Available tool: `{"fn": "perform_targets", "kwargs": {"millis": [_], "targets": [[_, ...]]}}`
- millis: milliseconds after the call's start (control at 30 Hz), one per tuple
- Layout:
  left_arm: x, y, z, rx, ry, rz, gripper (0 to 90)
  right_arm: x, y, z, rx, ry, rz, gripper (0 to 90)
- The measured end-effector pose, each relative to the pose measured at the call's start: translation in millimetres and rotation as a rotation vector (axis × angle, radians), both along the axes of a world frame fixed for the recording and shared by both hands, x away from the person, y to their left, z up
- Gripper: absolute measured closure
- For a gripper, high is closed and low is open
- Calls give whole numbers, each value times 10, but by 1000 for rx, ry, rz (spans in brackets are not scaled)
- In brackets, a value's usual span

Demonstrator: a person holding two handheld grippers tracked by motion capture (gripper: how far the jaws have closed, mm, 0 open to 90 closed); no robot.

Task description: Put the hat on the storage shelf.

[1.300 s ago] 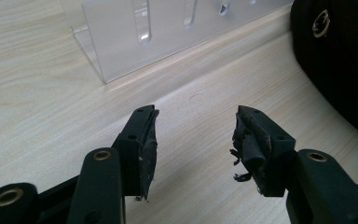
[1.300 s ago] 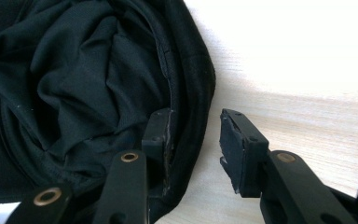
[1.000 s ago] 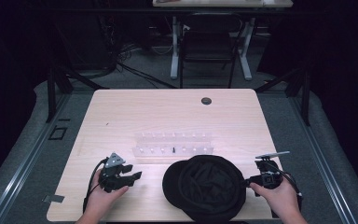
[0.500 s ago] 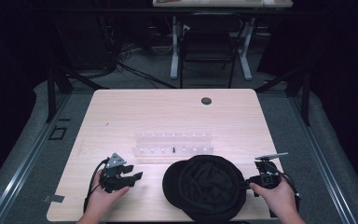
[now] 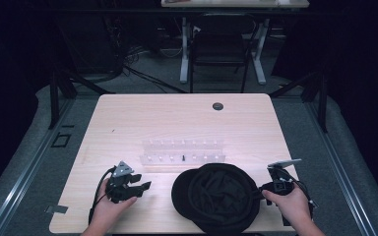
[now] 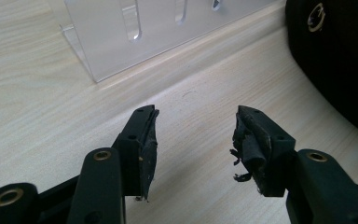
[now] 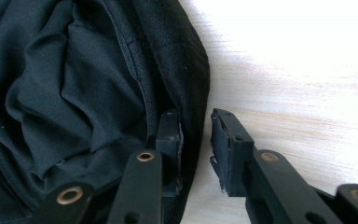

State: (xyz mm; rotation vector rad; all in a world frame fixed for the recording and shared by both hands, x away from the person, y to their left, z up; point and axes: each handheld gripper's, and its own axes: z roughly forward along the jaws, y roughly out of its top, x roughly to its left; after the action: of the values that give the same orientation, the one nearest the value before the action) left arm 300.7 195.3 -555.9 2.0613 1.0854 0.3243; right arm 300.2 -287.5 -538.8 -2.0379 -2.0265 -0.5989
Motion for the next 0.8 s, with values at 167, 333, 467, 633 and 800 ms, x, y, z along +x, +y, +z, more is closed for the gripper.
{"fn": "perform_targets", "kwargs": {"millis": [167,333,467,633,800], "targets": [[2,-6,-8,3,2,0,486,37,15,-19,19,27,-11,775],[4,-8,-13,3,5,-1,486,50,0,-26,46,48,1,835],[4,-8,-14,4,6,-2,486,49,-18,-24,74,56,-4,857],[9,5,-7,0,21,-20,486,40,-24,-1,83,55,-13,870],[10,5,-8,-1,21,-19,486,33,-36,54,101,55,-8,873]]}}
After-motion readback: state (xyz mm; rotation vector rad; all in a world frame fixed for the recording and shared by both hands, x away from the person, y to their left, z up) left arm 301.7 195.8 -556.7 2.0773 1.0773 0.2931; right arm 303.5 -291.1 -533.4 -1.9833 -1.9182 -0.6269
